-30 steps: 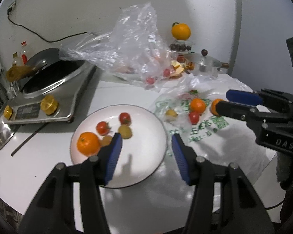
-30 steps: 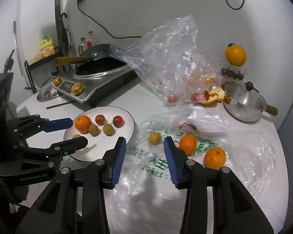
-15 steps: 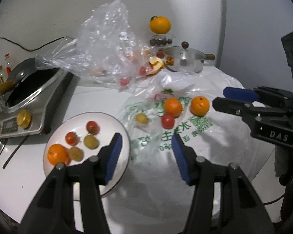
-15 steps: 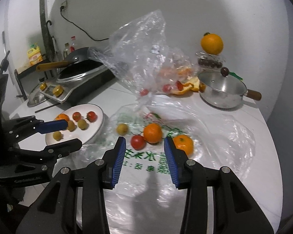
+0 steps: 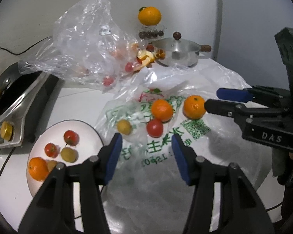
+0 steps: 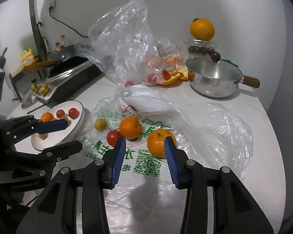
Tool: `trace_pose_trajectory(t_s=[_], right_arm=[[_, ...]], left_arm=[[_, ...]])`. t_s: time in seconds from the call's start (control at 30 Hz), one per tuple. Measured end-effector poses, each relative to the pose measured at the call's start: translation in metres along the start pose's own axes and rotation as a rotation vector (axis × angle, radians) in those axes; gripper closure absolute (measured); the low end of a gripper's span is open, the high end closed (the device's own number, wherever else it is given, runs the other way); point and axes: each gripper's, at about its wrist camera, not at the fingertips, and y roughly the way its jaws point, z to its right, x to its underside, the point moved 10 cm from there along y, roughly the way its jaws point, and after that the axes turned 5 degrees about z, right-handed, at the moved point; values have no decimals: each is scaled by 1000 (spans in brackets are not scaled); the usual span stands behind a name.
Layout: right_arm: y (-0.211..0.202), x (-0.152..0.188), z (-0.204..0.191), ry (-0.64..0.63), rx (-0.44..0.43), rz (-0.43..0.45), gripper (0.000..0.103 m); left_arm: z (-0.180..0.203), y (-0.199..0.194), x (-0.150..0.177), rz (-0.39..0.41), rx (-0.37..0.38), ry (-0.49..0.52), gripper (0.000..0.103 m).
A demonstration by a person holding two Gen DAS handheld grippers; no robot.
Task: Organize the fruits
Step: 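Move both tools back over the fruits on the plastic bag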
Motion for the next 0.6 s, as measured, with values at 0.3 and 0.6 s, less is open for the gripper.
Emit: trace_pose_trajectory(t_s=[0.3,0.6], right_arm=[[24,2,16,25,-11,-24,60],[43,7,24,44,-30,-58,55]], left_arm=[[-7,24,-13,-4,-7,9,49],[15,49,-17,-15,41,75,50]])
